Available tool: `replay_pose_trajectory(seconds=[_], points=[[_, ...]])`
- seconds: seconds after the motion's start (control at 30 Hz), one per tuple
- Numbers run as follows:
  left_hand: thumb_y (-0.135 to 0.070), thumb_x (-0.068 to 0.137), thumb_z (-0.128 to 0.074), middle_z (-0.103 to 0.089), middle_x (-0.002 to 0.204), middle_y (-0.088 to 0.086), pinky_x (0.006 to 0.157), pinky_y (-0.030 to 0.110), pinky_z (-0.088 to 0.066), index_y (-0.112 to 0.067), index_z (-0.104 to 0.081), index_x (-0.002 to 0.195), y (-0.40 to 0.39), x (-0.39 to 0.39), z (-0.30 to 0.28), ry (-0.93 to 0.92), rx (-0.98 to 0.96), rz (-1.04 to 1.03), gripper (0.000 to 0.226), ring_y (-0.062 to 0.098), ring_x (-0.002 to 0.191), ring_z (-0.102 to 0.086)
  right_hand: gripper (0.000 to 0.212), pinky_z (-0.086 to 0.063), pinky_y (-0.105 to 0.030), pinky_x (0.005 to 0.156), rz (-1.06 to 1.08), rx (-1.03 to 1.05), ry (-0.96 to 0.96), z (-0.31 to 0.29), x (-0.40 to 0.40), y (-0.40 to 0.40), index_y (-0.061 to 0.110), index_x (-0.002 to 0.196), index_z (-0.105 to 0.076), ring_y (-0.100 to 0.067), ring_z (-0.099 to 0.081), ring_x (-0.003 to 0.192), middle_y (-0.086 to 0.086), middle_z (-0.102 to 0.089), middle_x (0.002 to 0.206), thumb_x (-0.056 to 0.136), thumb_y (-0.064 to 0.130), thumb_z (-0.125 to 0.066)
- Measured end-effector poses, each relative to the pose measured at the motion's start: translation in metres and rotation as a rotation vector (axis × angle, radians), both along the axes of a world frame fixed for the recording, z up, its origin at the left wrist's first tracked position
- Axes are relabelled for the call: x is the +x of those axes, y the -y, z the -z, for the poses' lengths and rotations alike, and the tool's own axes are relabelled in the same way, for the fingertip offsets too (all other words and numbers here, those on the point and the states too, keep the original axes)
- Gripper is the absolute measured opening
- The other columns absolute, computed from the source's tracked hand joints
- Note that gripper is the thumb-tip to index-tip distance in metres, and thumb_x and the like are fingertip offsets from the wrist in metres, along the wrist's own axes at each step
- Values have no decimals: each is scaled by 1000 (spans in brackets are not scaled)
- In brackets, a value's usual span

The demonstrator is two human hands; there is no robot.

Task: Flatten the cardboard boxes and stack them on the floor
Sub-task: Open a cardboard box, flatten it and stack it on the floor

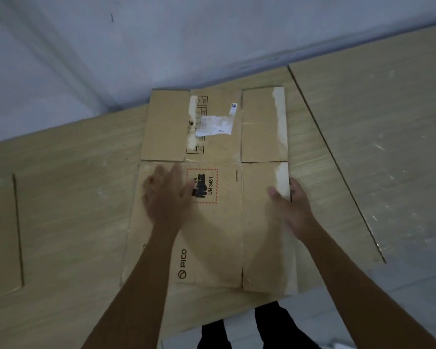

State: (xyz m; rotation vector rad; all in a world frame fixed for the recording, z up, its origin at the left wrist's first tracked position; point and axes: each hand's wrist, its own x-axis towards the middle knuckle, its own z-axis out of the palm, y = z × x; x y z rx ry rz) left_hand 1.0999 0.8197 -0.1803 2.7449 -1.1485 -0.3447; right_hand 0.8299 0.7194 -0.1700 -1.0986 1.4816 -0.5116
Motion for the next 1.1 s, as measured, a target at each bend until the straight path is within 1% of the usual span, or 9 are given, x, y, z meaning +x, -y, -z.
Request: replay_pose_trajectory(seconds=[0.1, 0.23, 0.4, 0.53, 0.63, 0.8, 0.93, 1.0, 1.1], points=[[-97, 58, -50, -34, 153, 1, 102, 54, -34, -36, -33, 140, -2, 16, -3, 14, 59, -293, 104, 38, 131, -36, 43, -62, -46, 75, 21, -17, -19, 4, 2, 0, 26, 121, -60, -21, -70, 93, 0, -69, 105, 81, 34, -76], [-103, 15, -56, -48, 137, 8, 96, 51, -35, -27, -42, 133, 8, 18, -3, -69, -13, -592, 140, 41, 118, -45, 39, -60, -47, 81, 86, -47, -33, 6, 6, 0, 27, 117, -62, -21, -69, 94, 1, -70, 104, 82, 26, -78], [-94, 23, -71, -57, 129, 11, 101, 48, -41, -26, -50, 133, 5, 52, -9, -199, 35, -609, 131, 38, 119, -53, 45, -60, -47, 83, 109, -47, -59, 10, 8, 2, 21, 121, -64, -21, -69, 96, -1, -70, 107, 79, 26, -80], [-103, 18, -61, -70, 117, 7, 87, 47, -59, -17, -64, 123, -8, 81, -3, -390, -7, -475, 136, 31, 105, -69, 45, -60, -47, 83, 122, -57, -60, 12, 9, 2, 20, 120, -64, -22, -69, 97, -2, -70, 107, 78, 26, -81], [-92, 43, -71, -67, 122, 3, 90, 48, -58, -19, -57, 129, -18, 78, -13, -471, -122, -413, 113, 29, 109, -67, 44, -60, -46, 83, 138, -60, -60, 11, 9, 1, 18, 119, -65, -23, -69, 98, -2, -71, 107, 78, 24, -81], [-43, 89, -71, -71, 105, -1, 83, 40, -60, -19, -64, 116, -32, 78, -40, -629, -362, -315, 37, 20, 94, -70, 43, -59, -42, 84, 123, -131, -59, -12, 13, -3, 16, 121, -64, -22, -68, 99, -1, -69, 107, 81, 21, -78], [-28, 97, -65, -66, 88, -11, 58, 12, -48, -17, -62, 108, -34, 49, -76, -628, -559, -235, 16, -9, 69, -62, 28, -56, -38, 78, 183, -228, -73, -50, 3, -23, 17, 115, -64, -21, -66, 94, 1, -67, 100, 87, 20, -70], [-28, 97, -63, -64, 84, -12, 58, 16, -46, -22, -61, 104, -34, 27, -90, -660, -615, -230, 9, -11, 60, -57, 24, -53, -31, 70, 251, -262, -54, -69, -14, -34, 17, 114, -62, -16, -63, 86, 4, -64, 94, 91, 18, -66], [-30, 96, -64, -65, 85, -9, 65, 29, -48, -22, -61, 101, -25, -15, -110, -730, -680, -233, 11, 2, 67, -58, 16, -50, -27, 66, 314, -329, -55, -96, -46, -40, 23, 110, -60, -10, -61, 79, 10, -63, 89, 94, 20, -60]])
